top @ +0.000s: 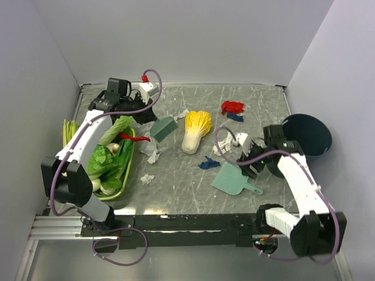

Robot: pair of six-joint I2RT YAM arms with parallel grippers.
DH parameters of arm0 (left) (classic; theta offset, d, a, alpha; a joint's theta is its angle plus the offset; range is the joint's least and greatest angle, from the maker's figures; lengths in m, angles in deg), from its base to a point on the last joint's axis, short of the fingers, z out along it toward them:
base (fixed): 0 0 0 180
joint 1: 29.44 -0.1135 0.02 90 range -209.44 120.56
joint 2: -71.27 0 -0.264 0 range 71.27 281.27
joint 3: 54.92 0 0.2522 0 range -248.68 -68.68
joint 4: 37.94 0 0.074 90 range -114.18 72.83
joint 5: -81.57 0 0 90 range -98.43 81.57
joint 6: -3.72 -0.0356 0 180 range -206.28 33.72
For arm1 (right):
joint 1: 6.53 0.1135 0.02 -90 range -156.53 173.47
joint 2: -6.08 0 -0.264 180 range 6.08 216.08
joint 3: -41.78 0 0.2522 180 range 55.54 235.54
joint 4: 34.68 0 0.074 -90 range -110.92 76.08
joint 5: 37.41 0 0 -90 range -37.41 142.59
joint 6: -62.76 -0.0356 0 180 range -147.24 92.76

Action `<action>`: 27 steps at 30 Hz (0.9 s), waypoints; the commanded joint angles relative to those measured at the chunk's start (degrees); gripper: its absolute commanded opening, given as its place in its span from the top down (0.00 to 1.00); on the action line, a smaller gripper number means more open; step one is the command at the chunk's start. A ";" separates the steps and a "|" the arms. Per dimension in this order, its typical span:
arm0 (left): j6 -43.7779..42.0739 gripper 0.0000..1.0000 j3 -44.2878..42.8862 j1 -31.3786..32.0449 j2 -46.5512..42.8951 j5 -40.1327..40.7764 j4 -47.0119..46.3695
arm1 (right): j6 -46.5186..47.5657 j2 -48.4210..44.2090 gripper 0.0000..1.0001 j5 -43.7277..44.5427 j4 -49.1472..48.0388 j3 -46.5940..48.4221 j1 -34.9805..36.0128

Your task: Sweep away the paper scraps from the table

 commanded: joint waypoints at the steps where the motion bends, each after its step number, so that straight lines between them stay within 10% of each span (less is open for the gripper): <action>1: 0.85 0.99 -2.32 -0.14 -1.65 -2.45 -1.95 | 9.10 -6.29 0.20 -0.79 1.58 -7.02 -1.49; 12: 1.73 0.99 -1.97 0.04 -0.94 -3.42 -2.56 | 13.67 -9.46 0.00 3.62 -0.17 -17.14 -1.93; 27: 1.56 0.99 -2.40 -0.05 -0.86 -2.89 -2.22 | 15.87 -2.26 0.22 9.16 -5.80 -20.92 -2.10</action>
